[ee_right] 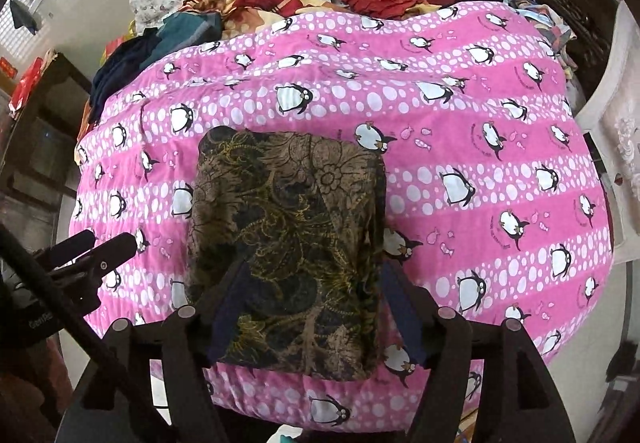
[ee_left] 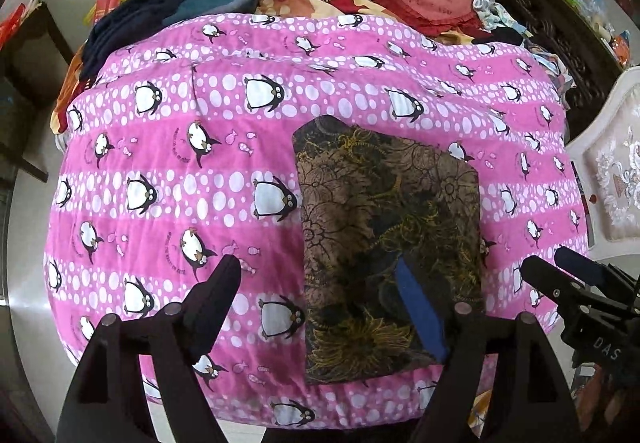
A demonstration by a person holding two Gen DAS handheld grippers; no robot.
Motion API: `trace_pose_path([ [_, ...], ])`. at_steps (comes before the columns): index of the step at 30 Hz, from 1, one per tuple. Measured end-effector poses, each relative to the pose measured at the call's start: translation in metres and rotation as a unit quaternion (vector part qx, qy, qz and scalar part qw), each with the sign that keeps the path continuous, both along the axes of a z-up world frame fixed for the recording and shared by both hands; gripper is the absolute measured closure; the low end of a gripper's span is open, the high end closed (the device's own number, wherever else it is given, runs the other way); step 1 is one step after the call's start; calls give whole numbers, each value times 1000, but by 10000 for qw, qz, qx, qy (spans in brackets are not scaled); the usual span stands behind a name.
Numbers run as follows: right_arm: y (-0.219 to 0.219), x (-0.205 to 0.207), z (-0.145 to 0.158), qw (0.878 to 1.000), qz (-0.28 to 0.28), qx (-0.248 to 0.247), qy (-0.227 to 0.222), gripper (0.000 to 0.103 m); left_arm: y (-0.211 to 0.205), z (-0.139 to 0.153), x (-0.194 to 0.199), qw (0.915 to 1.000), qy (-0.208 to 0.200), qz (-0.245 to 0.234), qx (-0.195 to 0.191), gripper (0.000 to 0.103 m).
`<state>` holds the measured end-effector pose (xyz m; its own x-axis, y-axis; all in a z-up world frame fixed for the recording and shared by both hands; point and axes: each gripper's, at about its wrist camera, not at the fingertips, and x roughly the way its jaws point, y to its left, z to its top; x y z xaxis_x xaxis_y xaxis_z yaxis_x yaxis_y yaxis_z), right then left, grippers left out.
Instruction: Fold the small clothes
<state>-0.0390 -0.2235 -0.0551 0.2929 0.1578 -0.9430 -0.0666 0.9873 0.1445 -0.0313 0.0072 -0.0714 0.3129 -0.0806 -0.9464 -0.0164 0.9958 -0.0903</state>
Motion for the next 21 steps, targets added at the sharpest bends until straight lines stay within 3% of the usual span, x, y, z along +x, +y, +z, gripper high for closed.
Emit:
trace_pose_path([
  [21,8,6,-8,9998,-5,91,180,28,5,-6,3,9999,121,33,96,25],
])
